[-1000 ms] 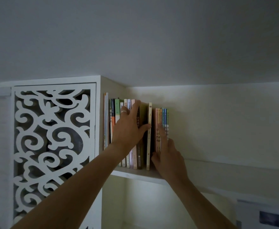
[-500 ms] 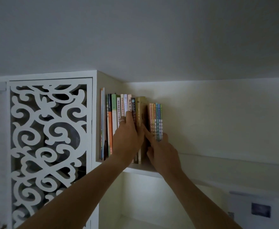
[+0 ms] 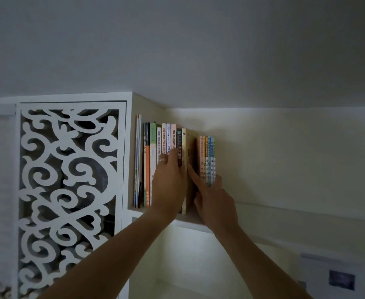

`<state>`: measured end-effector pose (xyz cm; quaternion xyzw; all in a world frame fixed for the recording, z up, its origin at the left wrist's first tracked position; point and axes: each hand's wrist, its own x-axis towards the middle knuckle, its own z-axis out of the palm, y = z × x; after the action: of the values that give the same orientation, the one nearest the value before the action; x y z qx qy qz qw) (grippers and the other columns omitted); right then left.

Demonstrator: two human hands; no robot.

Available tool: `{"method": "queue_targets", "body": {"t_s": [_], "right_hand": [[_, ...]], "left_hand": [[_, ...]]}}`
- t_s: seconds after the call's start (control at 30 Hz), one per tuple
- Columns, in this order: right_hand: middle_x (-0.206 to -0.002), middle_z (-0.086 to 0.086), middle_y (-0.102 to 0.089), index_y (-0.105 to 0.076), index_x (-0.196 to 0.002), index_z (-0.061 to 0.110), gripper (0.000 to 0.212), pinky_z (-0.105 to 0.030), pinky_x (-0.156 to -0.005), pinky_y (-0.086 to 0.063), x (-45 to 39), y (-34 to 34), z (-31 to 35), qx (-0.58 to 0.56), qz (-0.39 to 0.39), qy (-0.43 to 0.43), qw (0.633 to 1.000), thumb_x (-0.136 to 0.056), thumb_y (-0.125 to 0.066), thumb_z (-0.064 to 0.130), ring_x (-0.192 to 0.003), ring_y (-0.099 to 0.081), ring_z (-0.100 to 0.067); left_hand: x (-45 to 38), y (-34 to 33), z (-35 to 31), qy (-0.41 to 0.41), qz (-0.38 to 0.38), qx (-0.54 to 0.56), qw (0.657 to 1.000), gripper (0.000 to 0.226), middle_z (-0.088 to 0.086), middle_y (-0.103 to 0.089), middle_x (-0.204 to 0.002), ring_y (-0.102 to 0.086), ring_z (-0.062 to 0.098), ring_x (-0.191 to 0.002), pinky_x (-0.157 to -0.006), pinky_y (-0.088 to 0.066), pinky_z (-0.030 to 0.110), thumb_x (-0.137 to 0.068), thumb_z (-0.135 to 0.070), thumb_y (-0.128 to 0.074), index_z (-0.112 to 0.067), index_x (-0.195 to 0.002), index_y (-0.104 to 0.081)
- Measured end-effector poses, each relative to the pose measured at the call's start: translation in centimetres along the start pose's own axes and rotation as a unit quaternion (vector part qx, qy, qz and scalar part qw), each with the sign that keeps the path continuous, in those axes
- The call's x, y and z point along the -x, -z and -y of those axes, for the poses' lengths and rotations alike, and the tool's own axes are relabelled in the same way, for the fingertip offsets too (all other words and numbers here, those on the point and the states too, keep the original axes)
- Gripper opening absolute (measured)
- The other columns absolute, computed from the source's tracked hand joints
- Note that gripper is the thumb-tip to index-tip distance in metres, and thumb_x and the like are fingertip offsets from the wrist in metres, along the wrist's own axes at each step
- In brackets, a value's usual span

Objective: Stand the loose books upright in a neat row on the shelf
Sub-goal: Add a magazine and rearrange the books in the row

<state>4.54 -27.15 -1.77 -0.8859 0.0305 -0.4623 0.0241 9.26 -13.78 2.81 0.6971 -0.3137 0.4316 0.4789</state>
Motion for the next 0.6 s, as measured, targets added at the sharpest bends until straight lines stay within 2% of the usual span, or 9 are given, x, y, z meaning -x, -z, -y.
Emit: {"method": "queue_targets", "body": {"t_s": [0.1,0.17,0.23,0.3,0.43,0.53,0.6], "right_hand": [[-0.145,-0.015,-0.036,0.016,-0.149,0.063,0.084,-0.035,-0.082,-0.062,0.1,0.0,0.2,-0.014,-0.018,-0.004,1.000,-0.102,-0.052,0.047,-0.108,-0.065,-0.024],[-0.144,-0.015,-0.039,0.015,-0.147,0.064,0.082,-0.037,-0.084,-0.062,0.3,0.2,0.3,-0.026,-0.024,-0.008,0.999,-0.102,-0.052,0.047,-0.108,-0.065,-0.026],[-0.143,-0.015,-0.037,0.012,-0.149,0.064,0.079,-0.035,-0.085,-0.061,0.3,0.1,0.1,-0.007,-0.014,-0.002,1.000,-0.103,-0.049,0.043,-0.106,-0.065,-0.023],[-0.145,-0.015,-0.035,0.012,-0.150,0.062,0.080,-0.033,-0.085,-0.061,0.3,0.0,-0.1,0.001,-0.004,-0.004,1.000,-0.103,-0.049,0.040,-0.104,-0.065,-0.021],[-0.144,-0.013,-0.036,0.010,-0.153,0.058,0.080,-0.031,-0.082,-0.061,0.1,-0.1,0.0,0.009,0.003,-0.013,1.000,-0.103,-0.049,0.040,-0.098,-0.065,-0.018],[-0.143,-0.011,-0.038,0.006,-0.156,0.052,0.075,-0.029,-0.082,-0.059,0.2,0.0,-0.1,0.009,-0.001,-0.025,1.000,-0.104,-0.046,0.042,-0.097,-0.065,-0.016],[-0.143,-0.011,-0.039,0.005,-0.158,0.049,0.074,-0.027,-0.083,-0.057,0.2,0.1,-0.1,0.007,-0.001,-0.028,1.000,-0.104,-0.045,0.043,-0.097,-0.064,-0.015]], "left_hand": [[0.9,-0.9,-0.7,-0.028,-0.009,-0.039,0.999,0.041,0.015,-0.055,-0.131,-0.062,0.022,-0.103,-0.085,-0.060,0.037,-0.108,-0.024,-0.048,-0.010,-0.147,-0.046],[-0.1,-0.9,-0.7,-0.034,-0.011,-0.047,0.998,0.053,0.016,-0.050,-0.132,-0.056,0.015,-0.096,-0.078,-0.057,0.030,-0.106,-0.023,-0.052,-0.011,-0.155,-0.036],[-2.3,-0.4,-0.5,-0.043,0.000,-0.072,0.996,0.063,0.016,-0.045,-0.132,-0.049,0.011,-0.091,-0.069,-0.044,0.017,-0.104,-0.024,-0.054,-0.016,-0.160,-0.027],[-4.4,0.2,-0.3,-0.072,0.015,-0.118,0.990,0.063,0.018,-0.043,-0.133,-0.046,0.011,-0.088,-0.064,-0.039,0.015,-0.104,-0.028,-0.052,-0.018,-0.161,-0.026],[-6.1,1.1,0.1,-0.116,0.015,-0.110,0.987,0.043,0.014,-0.042,-0.126,-0.054,0.016,-0.086,-0.069,-0.059,0.030,-0.100,-0.021,-0.055,-0.018,-0.142,-0.047],[-6.3,1.2,0.2,-0.122,-0.014,-0.078,0.989,0.040,0.014,-0.043,-0.126,-0.048,0.015,-0.096,-0.073,-0.048,0.020,-0.092,-0.017,-0.065,-0.013,-0.128,-0.048],[-6.0,1.5,-0.5,-0.120,-0.031,0.000,0.992,0.043,0.009,-0.044,-0.120,-0.051,0.014,-0.095,-0.067,-0.045,0.013,-0.090,-0.013,-0.070,-0.011,-0.124,-0.043]]}}
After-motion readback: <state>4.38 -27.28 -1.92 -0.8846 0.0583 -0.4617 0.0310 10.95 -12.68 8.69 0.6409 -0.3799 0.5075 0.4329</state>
